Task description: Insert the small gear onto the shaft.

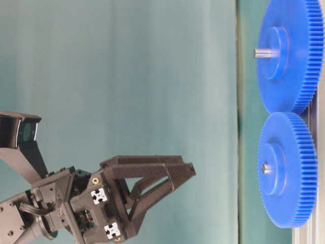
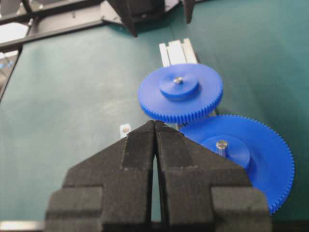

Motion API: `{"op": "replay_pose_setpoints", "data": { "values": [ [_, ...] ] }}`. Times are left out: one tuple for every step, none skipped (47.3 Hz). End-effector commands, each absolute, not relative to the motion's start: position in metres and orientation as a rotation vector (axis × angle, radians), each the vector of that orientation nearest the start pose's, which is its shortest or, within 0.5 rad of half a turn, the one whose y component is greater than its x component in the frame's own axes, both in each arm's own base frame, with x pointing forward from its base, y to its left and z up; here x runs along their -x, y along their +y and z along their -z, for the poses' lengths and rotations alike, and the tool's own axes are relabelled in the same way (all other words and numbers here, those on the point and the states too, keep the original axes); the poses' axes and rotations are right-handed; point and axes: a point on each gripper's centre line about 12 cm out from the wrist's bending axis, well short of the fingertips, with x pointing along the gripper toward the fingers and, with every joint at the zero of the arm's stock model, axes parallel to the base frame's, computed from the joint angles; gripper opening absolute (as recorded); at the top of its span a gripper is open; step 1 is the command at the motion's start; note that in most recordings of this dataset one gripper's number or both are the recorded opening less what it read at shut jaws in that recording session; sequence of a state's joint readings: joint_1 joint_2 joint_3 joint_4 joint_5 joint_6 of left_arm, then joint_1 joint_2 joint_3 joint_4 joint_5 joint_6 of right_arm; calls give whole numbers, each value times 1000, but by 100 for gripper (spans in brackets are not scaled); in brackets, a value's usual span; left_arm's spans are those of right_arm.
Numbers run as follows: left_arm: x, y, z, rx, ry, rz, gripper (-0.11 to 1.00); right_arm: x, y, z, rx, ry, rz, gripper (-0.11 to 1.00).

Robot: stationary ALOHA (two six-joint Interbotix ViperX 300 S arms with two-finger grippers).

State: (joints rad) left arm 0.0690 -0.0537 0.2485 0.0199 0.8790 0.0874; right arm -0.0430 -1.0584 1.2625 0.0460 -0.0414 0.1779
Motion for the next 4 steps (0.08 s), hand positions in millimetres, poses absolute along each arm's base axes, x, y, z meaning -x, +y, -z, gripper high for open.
{"op": "replay_pose_setpoints", "data": {
  "values": [
    [-391, 28, -280, -65, 1039, -23, 89, -180, -8, -250, -237, 147, 64, 4],
    [-391, 27, -280, -66, 1041, -22, 89, -179, -8, -250, -236, 146, 64, 4],
    [-391, 27, -281, -66, 1039, -22, 89, -179, -8, -250, -236, 146, 64, 4],
    [-391, 27, -280, -66, 1041, -22, 89, -179, -8, -250, -236, 146, 64, 4]
  ]
}}
